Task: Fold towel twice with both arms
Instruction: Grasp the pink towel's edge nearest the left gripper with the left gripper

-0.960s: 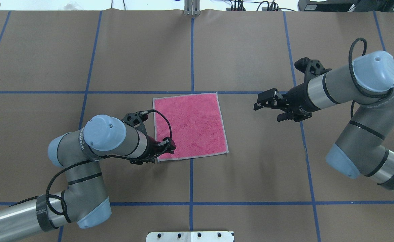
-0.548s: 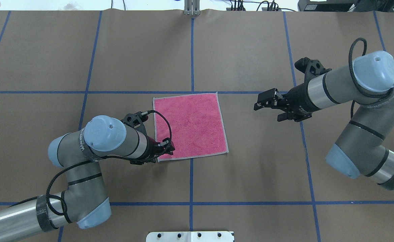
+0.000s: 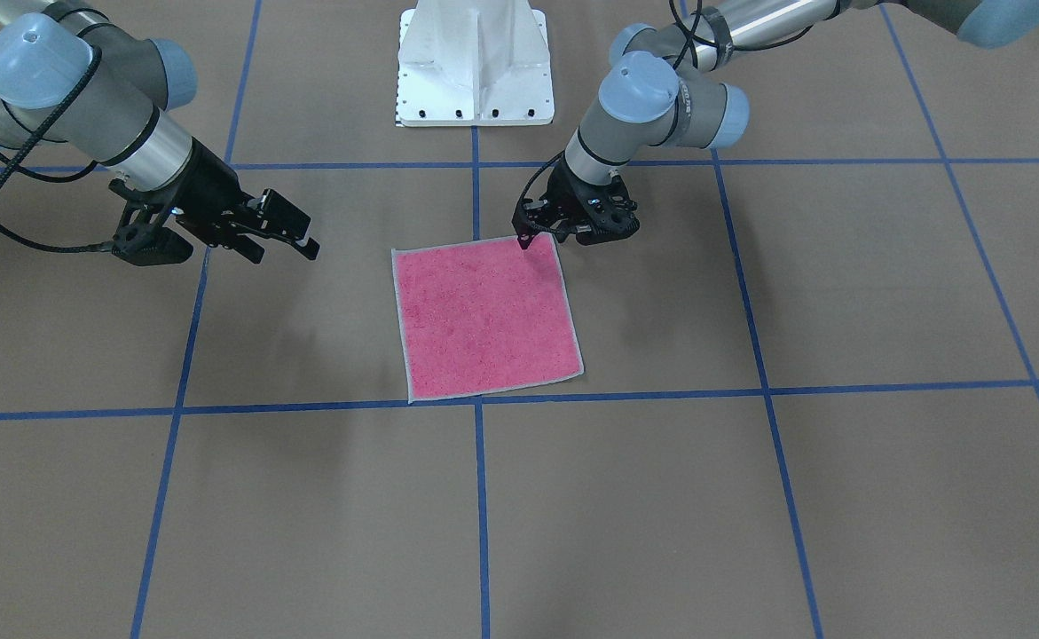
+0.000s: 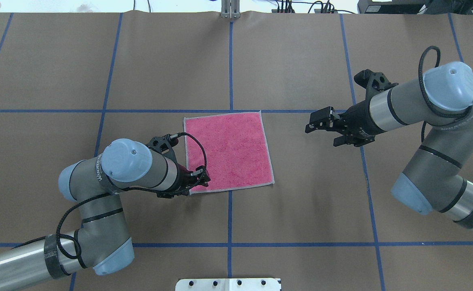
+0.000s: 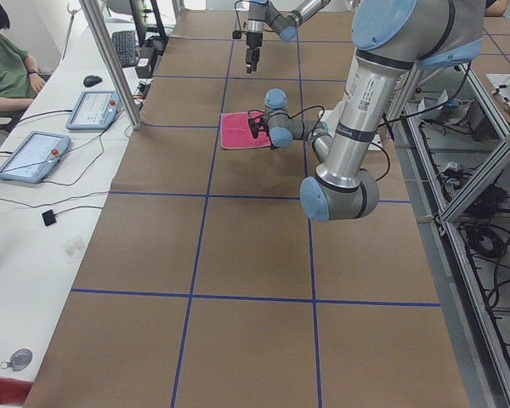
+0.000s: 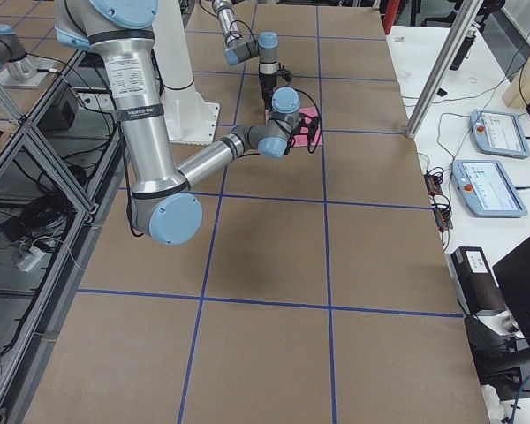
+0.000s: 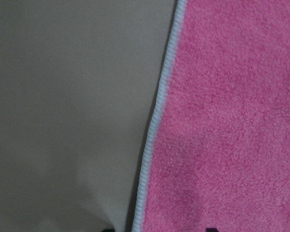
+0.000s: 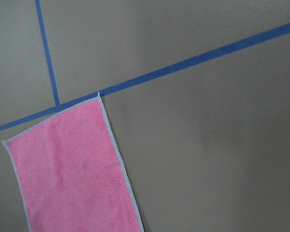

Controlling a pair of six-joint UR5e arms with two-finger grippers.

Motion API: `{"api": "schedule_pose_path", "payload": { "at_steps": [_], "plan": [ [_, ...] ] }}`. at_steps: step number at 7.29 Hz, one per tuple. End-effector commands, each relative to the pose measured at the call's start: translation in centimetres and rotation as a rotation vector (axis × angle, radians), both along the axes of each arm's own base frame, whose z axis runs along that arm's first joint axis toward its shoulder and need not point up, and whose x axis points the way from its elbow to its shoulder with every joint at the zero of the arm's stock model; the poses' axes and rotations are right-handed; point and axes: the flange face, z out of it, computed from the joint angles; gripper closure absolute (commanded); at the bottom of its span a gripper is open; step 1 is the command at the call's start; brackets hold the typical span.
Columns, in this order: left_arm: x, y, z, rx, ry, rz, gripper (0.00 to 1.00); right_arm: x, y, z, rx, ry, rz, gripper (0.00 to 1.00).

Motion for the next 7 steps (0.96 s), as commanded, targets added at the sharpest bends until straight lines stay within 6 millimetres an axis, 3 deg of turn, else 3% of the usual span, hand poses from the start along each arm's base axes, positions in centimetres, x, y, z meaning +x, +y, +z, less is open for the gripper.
{"api": "schedule_pose_path", "payload": {
  "at_steps": [1,5,7],
  "plan": [
    [0.1,0.1,-0.3,0.000,0.005,0.002,1.00,0.0,0.0,0.0,0.001,0.001,0.000,0.00],
    [-0.1,0.3,-1.1,0.003,0.021,0.009,1.00,0.0,0.0,0.3,-0.002,0.004,0.000,0.00],
    [-0.4,0.3,-1.8,0.009,0.035,0.007,1.00,-1.7,1.1,-0.1,-0.001,0.003,-0.022,0.00]
  ]
}}
